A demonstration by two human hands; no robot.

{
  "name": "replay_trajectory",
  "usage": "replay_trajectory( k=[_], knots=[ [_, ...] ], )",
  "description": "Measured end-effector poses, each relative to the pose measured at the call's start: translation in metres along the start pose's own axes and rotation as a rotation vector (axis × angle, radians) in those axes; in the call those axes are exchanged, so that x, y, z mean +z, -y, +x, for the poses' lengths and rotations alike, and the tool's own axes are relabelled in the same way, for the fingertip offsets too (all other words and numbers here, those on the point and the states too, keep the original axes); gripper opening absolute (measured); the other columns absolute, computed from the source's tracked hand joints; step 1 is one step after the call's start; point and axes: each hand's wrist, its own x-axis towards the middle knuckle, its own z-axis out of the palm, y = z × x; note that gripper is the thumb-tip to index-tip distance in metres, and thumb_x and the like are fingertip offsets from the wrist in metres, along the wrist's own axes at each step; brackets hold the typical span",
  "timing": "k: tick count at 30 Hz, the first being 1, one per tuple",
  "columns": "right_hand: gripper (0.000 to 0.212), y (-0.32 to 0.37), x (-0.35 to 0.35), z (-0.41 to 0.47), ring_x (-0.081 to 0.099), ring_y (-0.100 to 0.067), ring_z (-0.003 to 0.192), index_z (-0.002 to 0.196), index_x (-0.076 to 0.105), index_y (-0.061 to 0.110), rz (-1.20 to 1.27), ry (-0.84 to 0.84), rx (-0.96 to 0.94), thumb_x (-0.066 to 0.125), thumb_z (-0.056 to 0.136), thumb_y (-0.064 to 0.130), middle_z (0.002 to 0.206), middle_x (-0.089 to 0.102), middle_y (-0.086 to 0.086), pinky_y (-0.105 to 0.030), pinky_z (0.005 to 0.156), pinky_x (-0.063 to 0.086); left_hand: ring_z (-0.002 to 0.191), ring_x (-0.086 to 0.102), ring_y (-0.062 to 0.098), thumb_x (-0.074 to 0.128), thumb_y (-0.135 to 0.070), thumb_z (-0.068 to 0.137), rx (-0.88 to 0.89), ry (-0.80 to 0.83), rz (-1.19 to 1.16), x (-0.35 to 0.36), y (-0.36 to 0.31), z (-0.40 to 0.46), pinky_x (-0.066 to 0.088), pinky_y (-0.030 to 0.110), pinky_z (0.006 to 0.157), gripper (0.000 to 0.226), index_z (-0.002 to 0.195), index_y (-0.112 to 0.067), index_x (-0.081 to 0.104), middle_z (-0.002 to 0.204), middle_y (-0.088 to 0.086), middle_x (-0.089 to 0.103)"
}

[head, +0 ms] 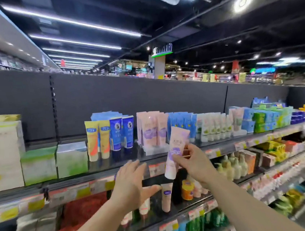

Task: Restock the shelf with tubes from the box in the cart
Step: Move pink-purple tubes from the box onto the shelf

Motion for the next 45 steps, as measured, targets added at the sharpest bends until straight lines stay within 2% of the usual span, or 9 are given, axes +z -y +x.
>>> replay_trajectory(
  k=[4,8,12,17,22,29,34,40,45],
  knots=[
    [0.022,0.003,0.001,0.057,0.061,-0.005,0.089,0.107,0.060,0.024,0.015,-0.050,-0.047,0.069,0.087,0.023,0.099,0.064,0.014,-0.013,0.063,0.042,0.148,0.008,0.021,0.038,-0.083,0.071,0.008,0.008,0.059,-0.004,0.011,0.053,0.006,0.038,0.121,0.099,0.151,-0.026,0.024,0.160,-0.002,0.018],
    [0.019,-0.003,0.003,0.104,0.063,-0.008,0.091,0.100,0.060,0.027,-0.032,-0.049,-0.097,0.071,0.085,0.027,0.097,0.066,0.013,-0.023,0.075,0.050,0.147,0.011,0.022,0.052,-0.073,0.078,0.008,-0.007,0.133,0.000,0.012,0.083,0.009,0.040,0.121,0.091,0.151,-0.027,0.024,0.158,-0.003,0.021],
    [0.018,-0.006,0.007,0.140,0.061,-0.002,0.083,0.097,0.059,0.029,-0.032,0.020,-0.157,0.071,0.085,0.028,0.093,0.066,0.014,-0.008,0.062,0.041,0.147,0.010,0.019,0.059,-0.065,0.080,-0.048,-0.025,0.158,0.003,0.011,0.102,0.007,0.038,0.121,0.087,0.151,-0.031,0.022,0.159,-0.007,0.019],
    [0.025,-0.022,0.012,0.169,0.064,0.000,0.078,0.098,0.056,0.030,0.045,0.150,-0.193,0.074,0.083,0.023,0.092,0.068,0.014,-0.015,0.067,0.048,0.146,0.014,0.016,0.046,-0.083,0.072,-0.139,-0.049,0.172,0.007,0.004,0.114,0.010,0.034,0.120,0.095,0.150,-0.033,0.025,0.157,-0.010,0.023],
    [0.029,-0.036,0.008,0.182,0.061,0.012,0.066,0.101,0.056,0.028,0.203,0.230,-0.219,0.075,0.082,0.016,0.084,0.068,0.014,-0.005,0.057,0.045,0.144,0.020,0.015,0.002,-0.101,0.042,-0.200,-0.105,0.184,0.019,-0.005,0.118,0.014,0.034,0.119,0.129,0.148,-0.033,0.030,0.154,-0.010,0.029],
    [0.033,-0.047,0.011,0.186,0.062,0.008,0.073,0.093,0.052,0.032,0.244,0.250,-0.307,0.076,0.081,0.014,0.082,0.066,0.015,-0.009,0.066,0.048,0.142,0.029,0.021,0.023,-0.088,0.057,-0.273,-0.135,0.211,0.033,-0.023,0.116,0.020,0.036,0.118,0.107,0.144,-0.028,0.041,0.151,-0.004,0.039],
    [0.034,-0.056,0.017,0.185,0.060,0.008,0.079,0.096,0.052,0.035,0.186,0.286,-0.346,0.074,0.083,0.013,0.089,0.065,0.015,-0.008,0.070,0.048,0.145,0.017,0.016,0.051,-0.075,0.077,-0.351,-0.063,0.239,0.033,-0.028,0.118,0.014,0.035,0.121,0.085,0.148,-0.034,0.028,0.156,-0.010,0.026],
    [0.036,-0.059,0.017,0.182,0.060,-0.003,0.081,0.113,0.052,0.029,0.166,0.185,-0.347,0.070,0.086,0.014,0.089,0.060,0.014,-0.009,0.070,0.049,0.145,0.016,0.015,0.055,-0.070,0.080,-0.327,-0.058,0.205,0.031,-0.031,0.120,0.013,0.034,0.120,0.082,0.148,-0.033,0.028,0.155,-0.010,0.026],
    [0.026,-0.064,0.015,0.180,0.060,-0.004,0.086,0.108,0.054,0.025,0.126,0.113,-0.345,0.069,0.088,0.018,0.092,0.061,0.011,-0.012,0.070,0.049,0.144,0.018,0.015,0.055,-0.067,0.081,-0.304,-0.058,0.184,0.028,-0.033,0.119,0.015,0.035,0.119,0.080,0.148,-0.033,0.029,0.155,-0.010,0.028]
  ],
)
